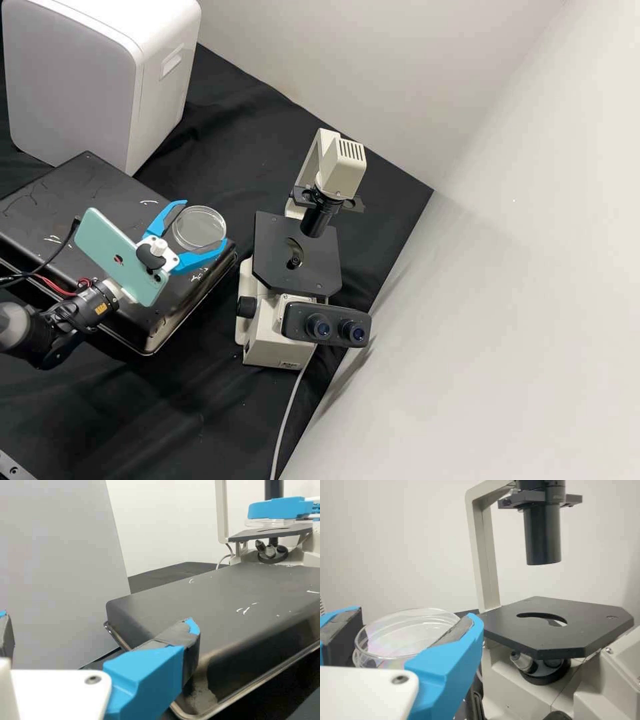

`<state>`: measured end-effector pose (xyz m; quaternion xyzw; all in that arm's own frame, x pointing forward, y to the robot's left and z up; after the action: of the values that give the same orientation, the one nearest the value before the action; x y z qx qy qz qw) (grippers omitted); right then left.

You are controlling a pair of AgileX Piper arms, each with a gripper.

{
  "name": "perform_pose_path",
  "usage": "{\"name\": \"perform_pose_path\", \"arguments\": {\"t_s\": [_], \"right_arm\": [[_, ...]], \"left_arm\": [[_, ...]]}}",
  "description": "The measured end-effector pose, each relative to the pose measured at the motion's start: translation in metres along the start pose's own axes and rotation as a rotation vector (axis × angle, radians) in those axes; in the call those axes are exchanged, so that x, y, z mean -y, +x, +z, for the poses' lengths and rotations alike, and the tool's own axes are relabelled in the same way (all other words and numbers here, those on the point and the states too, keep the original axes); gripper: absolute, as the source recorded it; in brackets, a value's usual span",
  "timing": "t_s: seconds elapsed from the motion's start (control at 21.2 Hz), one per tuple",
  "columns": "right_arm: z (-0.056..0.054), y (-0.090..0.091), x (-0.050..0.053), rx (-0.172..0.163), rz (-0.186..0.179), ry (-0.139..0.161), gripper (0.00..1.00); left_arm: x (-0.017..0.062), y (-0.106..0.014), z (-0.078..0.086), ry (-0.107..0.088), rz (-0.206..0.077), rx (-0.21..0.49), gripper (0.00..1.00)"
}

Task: Place the petri dish on the microscope

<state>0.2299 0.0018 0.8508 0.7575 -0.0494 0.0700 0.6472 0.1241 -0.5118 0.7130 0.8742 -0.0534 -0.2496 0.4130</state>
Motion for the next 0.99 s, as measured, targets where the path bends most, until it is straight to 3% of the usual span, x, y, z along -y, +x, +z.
{"name": "perform_pose_path", "arguments": {"t_s": [0.33,0.57,0.8,0.9,0.99], "right_arm": [[0.01,0.019,-0.014,0.024,0.052,-0.01,0.0],[0.018,0.039,-0.016,0.029,0.06,-0.012,0.0],[0.029,0.063,-0.014,0.076,0.031,-0.011,0.0],[0.034,0.07,-0.012,0.103,0.015,-0.022,0.0],[0.035,0.075,-0.01,0.099,0.011,-0.047,0.0]], "left_arm": [[0.0,0.0,-0.001,0.0,0.0,-0.005,1.0],[0.0007,0.001,-0.001,0.002,-0.004,-0.006,1.0],[0.0019,0.001,-0.001,0.006,-0.01,-0.007,1.0],[0.0019,0.001,-0.001,0.006,-0.01,-0.007,1.0],[0.0026,0.001,-0.001,0.009,-0.013,-0.009,1.0]]}}
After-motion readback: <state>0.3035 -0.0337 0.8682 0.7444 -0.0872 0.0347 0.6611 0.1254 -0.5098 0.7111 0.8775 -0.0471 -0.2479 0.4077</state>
